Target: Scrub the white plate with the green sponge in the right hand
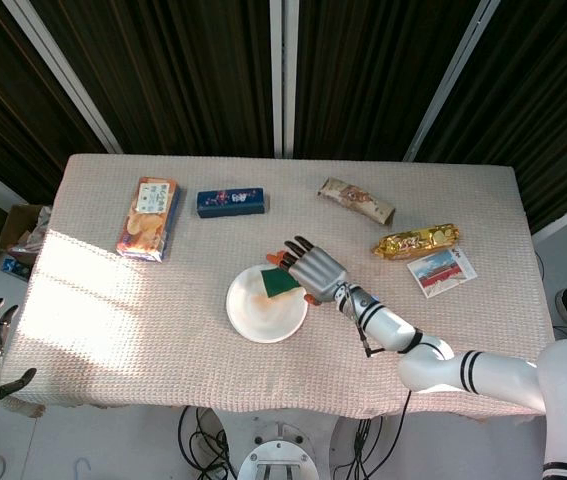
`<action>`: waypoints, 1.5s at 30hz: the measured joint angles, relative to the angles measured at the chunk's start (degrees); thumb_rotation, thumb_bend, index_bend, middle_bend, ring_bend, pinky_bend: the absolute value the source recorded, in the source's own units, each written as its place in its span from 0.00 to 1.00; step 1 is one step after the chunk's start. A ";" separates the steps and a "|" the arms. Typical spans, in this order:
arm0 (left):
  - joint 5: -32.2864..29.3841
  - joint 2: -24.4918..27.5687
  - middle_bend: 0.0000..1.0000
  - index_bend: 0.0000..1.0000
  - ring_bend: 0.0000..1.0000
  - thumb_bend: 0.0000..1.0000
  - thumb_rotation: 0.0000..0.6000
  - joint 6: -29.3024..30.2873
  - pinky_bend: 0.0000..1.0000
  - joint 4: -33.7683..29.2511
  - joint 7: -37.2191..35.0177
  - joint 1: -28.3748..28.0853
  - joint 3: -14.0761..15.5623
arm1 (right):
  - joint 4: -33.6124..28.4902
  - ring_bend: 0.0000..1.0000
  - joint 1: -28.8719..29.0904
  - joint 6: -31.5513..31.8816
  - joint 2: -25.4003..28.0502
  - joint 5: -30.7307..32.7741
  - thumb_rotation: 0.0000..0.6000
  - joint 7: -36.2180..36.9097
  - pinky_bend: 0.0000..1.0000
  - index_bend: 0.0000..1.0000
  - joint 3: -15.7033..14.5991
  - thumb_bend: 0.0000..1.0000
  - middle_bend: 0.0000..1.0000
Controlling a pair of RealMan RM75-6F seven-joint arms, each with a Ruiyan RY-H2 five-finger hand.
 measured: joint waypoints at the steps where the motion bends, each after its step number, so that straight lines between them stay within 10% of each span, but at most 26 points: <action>1: 0.03 -0.05 0.04 0.12 0.07 0.02 1.00 0.02 0.12 0.04 -0.07 0.05 0.07 | 0.43 0.00 0.23 0.01 -0.45 0.34 1.00 -0.36 0.00 0.06 -0.11 0.18 0.14; 24: 0.47 -1.19 0.04 0.12 0.07 0.02 1.00 2.07 0.12 3.05 -2.60 2.18 0.90 | 4.67 0.00 6.36 4.56 -6.28 9.53 1.00 -14.70 0.00 0.23 -3.71 0.22 0.21; 36: 0.49 -1.50 0.04 0.12 0.07 0.02 1.00 1.63 0.12 3.79 -3.16 2.13 0.76 | 6.52 0.10 6.49 7.24 -7.46 6.49 1.00 -14.60 0.03 0.58 -4.71 0.30 0.35; 45: 0.21 -1.68 0.04 0.12 0.07 0.02 1.00 1.70 0.12 4.05 -3.54 2.35 0.60 | 3.68 0.14 7.91 8.83 -5.43 1.71 1.00 -17.42 0.05 0.64 -4.78 0.34 0.39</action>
